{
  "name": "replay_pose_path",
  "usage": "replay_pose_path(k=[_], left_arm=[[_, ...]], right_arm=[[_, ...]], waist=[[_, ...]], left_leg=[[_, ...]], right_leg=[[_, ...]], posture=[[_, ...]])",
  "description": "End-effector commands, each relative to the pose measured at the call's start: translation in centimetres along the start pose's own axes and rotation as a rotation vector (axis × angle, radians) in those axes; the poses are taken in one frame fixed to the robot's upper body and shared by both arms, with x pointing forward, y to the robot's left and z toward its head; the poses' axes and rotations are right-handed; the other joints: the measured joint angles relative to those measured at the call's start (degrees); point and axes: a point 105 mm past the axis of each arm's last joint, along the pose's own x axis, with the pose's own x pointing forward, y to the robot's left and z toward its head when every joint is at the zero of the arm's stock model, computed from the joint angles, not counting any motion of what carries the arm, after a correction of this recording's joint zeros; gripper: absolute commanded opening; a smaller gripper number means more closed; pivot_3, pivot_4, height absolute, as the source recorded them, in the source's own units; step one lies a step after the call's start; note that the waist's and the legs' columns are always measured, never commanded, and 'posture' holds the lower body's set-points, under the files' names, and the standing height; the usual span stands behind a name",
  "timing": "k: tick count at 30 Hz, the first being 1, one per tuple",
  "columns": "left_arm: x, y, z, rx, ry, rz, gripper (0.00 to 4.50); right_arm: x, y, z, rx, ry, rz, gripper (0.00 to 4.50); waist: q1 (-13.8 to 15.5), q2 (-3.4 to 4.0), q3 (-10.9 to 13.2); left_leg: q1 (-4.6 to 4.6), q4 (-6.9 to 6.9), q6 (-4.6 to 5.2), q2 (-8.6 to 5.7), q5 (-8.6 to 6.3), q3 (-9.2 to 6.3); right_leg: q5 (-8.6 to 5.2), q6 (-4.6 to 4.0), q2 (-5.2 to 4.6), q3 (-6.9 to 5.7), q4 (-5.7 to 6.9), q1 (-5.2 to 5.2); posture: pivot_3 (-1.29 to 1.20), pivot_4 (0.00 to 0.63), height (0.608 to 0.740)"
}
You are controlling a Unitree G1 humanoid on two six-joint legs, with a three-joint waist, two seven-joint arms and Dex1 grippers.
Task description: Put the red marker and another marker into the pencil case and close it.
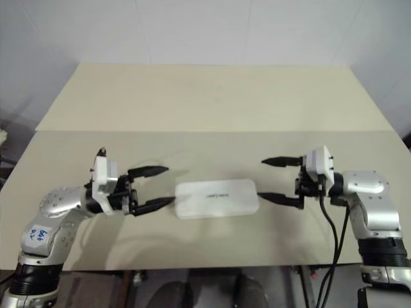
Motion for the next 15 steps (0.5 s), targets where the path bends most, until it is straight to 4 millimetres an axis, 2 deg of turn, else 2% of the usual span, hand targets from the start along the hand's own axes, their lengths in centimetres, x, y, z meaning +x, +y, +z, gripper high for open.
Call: replay_pose_path(k=[1, 8, 15], left_arm=[[-0.1, 0.1, 1.3, 0.059, -0.034, 0.009, 4.47], [1.6, 0.7, 1.6, 0.099, -0.046, 0.005, 4.47], [1.7, 0.7, 0.8, 0.070, -0.019, -0.002, 4.47]], right_arm=[[-1.5, -0.6, 0.8, -0.043, 0.008, -0.045, 4.50], [-5.5, -2.0, 0.2, -0.060, 0.087, -0.174, 4.50], [-5.7, -1.5, -0.2, -0.052, 0.108, -0.187, 4.50]], waist=[[-0.1, 0.00, 0.0], [0.1, 0.00, 0.0], [-0.2, 0.01, 0.0]], left_leg=[[0.00, 0.00, 0.00, 0.00, 0.00, 0.00], [-0.04, 0.00, 0.00, -0.05, 0.00, 0.01], [0.03, -0.05, 0.00, 0.06, 0.00, 0.10]], right_leg=[[0.00, 0.00, 0.00, 0.00, 0.00, 0.00], [0.00, 0.00, -0.01, -0.01, -0.03, 0.01], [0.00, 0.00, 0.07, -0.01, -0.04, -0.01]], posture=[[0.00, 0.150, 0.740], [0.00, 0.150, 0.740], [0.00, 0.150, 0.740]])
